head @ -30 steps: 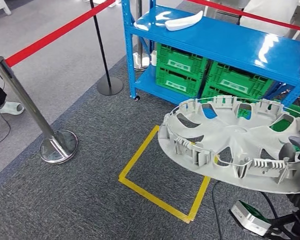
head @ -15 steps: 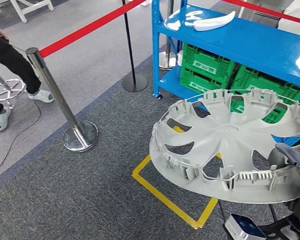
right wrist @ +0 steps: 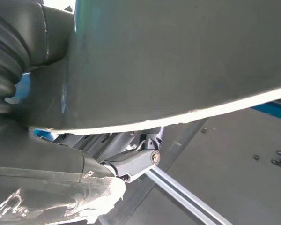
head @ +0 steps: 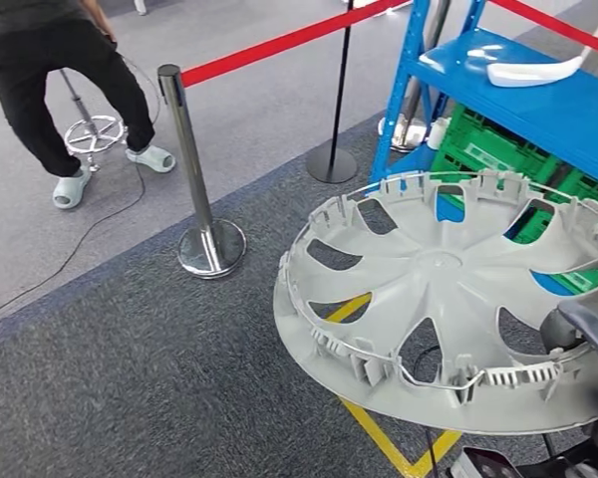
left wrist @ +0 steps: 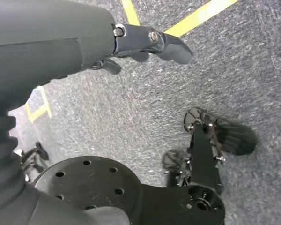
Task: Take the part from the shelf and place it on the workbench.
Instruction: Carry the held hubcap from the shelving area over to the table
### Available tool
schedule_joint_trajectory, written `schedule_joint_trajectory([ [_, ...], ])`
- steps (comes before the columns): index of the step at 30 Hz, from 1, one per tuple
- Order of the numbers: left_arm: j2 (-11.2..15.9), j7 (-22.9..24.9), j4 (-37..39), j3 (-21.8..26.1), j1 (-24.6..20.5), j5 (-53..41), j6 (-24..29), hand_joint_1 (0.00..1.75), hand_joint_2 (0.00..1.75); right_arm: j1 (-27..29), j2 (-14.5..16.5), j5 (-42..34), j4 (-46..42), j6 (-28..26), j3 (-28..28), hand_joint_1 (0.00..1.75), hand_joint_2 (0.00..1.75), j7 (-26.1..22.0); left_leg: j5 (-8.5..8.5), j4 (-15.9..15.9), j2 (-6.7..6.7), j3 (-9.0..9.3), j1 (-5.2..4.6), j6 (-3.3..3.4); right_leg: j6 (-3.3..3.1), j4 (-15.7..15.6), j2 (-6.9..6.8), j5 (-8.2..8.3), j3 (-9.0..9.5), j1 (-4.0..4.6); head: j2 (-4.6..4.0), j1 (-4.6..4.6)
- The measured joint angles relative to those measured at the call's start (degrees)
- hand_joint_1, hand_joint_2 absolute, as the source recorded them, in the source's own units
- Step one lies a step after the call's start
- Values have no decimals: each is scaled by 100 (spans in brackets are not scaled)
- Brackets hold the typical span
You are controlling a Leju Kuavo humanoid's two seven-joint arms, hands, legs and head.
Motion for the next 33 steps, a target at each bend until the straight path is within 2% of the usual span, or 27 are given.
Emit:
schedule_joint_trajectory([
  [1,-1,0,0,0,-3,0,1,0,175,0,8,0,0,0,0,175,175,-1,3,2,-83,-2,-9,9,-7,305,31,-94,-152,8,0,7],
  [2,-2,0,0,0,1,0,1,0,175,1,14,0,0,0,0,175,175,-1,7,4,-169,-1,-17,11,-19,401,42,-71,-210,14,0,9],
  [3,-3,0,0,0,6,0,1,0,175,1,20,-1,0,0,0,175,175,-4,10,6,-258,4,-20,10,-35,258,56,66,-154,15,0,10],
  [4,-4,0,0,0,10,0,1,0,175,1,24,-5,-1,0,0,175,175,-13,14,8,-346,11,-20,4,-50,-107,103,287,14,12,0,11],
  [6,-5,0,0,0,8,0,1,0,175,-6,32,-30,-9,-1,-1,175,175,-43,24,25,-503,4,-23,-23,-67,-917,368,626,388,-21,0,9],
  [7,-4,3,0,0,4,0,2,0,175,-10,37,-56,-17,-1,-2,175,175,-71,36,32,-568,-17,-23,-49,-71,-1166,472,702,504,-34,0,9],
  [8,-3,11,0,0,6,-1,8,0,175,-16,46,-99,-25,-2,-5,175,175,-121,52,33,-625,-45,-18,-81,-79,-1259,533,709,543,-37,0,6],
  [10,2,39,0,0,22,-7,25,0,175,-24,84,-247,-39,-2,-22,175,175,-316,82,22,-718,-89,1,-150,-126,-1281,425,730,554,-27,0,6],
  [11,2,51,0,0,32,-11,37,0,175,-25,114,-342,-44,-2,-40,175,175,-443,58,52,-662,-112,-2,-179,-161,-1299,358,741,565,-29,0,0],
  [12,0,57,0,0,34,-15,47,0,175,-22,146,-430,-55,-2,-65,175,175,-556,-27,174,-536,-176,-10,-207,-195,-1320,280,752,578,-36,0,-16],
  [14,-14,55,0,0,19,-17,61,0,175,-12,209,-550,-79,-2,-120,175,175,-711,-367,778,-188,-480,-17,-257,-239,-1345,113,756,594,-36,0,-47],
  [16,-27,45,0,0,5,-17,64,0,175,-3,254,-594,-92,-3,-157,175,175,-781,-669,1531,-42,-862,9,-295,-253,-1345,-60,748,591,-27,0,-55],
  [17,-31,40,0,0,6,-17,66,0,175,1,272,-602,-92,-3,-169,175,175,-797,-683,1699,-23,-949,20,-308,-251,-1345,-144,742,593,-25,0,-56],
  [18,-32,37,0,0,10,-17,67,0,175,5,286,-604,-92,-3,-179,175,175,-805,-586,1642,-5,-918,29,-317,-244,-1345,-223,736,599,-27,0,-57],
  [19,-31,34,0,0,13,-17,68,0,175,9,299,-605,-92,-3,-188,175,175,-811,-407,1360,46,-765,34,-322,-230,-1344,-297,727,611,-29,0,-59],
  [21,-39,30,2,0,4,-16,68,0,175,15,318,-607,-97,-4,-209,175,175,-817,-76,556,341,-315,27,-328,-179,-1329,-425,689,638,-11,0,-66],
  [22,-45,28,3,0,-6,-16,67,0,175,16,325,-607,-105,-4,-221,175,175,-820,-1,267,456,-160,21,-303,-146,-1323,-480,666,649,10,0,-61],
  [23,-52,27,5,0,-14,-15,67,0,175,18,330,-609,-113,-4,-231,175,175,-822,12,116,523,-85,11,-271,-114,-1323,-536,644,663,31,0,-52],
  [24,-59,27,7,0,-18,-15,67,0,175,20,333,-610,-121,-4,-239,175,175,-824,-4,72,495,-81,-1,-229,-87,-1328,-595,628,680,47,0,-39],
  [25,-57,26,7,0,-16,-15,68,0,175,19,336,-611,-125,-4,-242,175,175,-826,-1,76,402,-90,0,-175,-61,-1347,-661,617,707,44,0,-24],
  [26,-56,26,7,0,-8,-15,68,0,175,18,338,-612,-125,-4,-243,175,175,-827,4,72,336,-90,4,-138,-32,-1334,-655,586,725,30,0,-15],
  [27,-52,26,7,0,-3,-15,68,0,175,21,339,-613,-126,-4,-244,175,175,-828,11,67,269,-87,11,-97,-11,-1245,-561,510,702,15,0,-7],
  [28,-48,26,7,0,-4,-15,69,0,175,25,340,-615,-129,-4,-248,175,175,-831,20,62,199,-82,19,-59,5,-1025,-405,370,609,3,0,3],
  [30,-40,26,7,0,-12,-17,62,0,175,34,349,-643,-134,-4,-257,175,175,-892,26,62,55,-85,18,-13,7,-234,-71,-16,227,1,0,31],
  [31,-39,26,7,0,-16,-20,52,0,175,35,363,-691,-136,-4,-269,175,175,-986,27,63,-30,-87,11,-4,-1,167,3,-160,13,7,0,40],
  [32,-39,27,7,0,-14,-22,41,0,175,33,389,-776,-136,-4,-287,175,175,-1138,26,64,-119,-85,4,0,-13,403,32,-194,-132,13,0,43],
  [33,-39,27,7,1,-9,-17,36,0,175,29,427,-892,-136,-4,-315,175,175,-1327,26,66,-209,-78,0,1,-30,393,45,-100,-163,15,0,44],
])
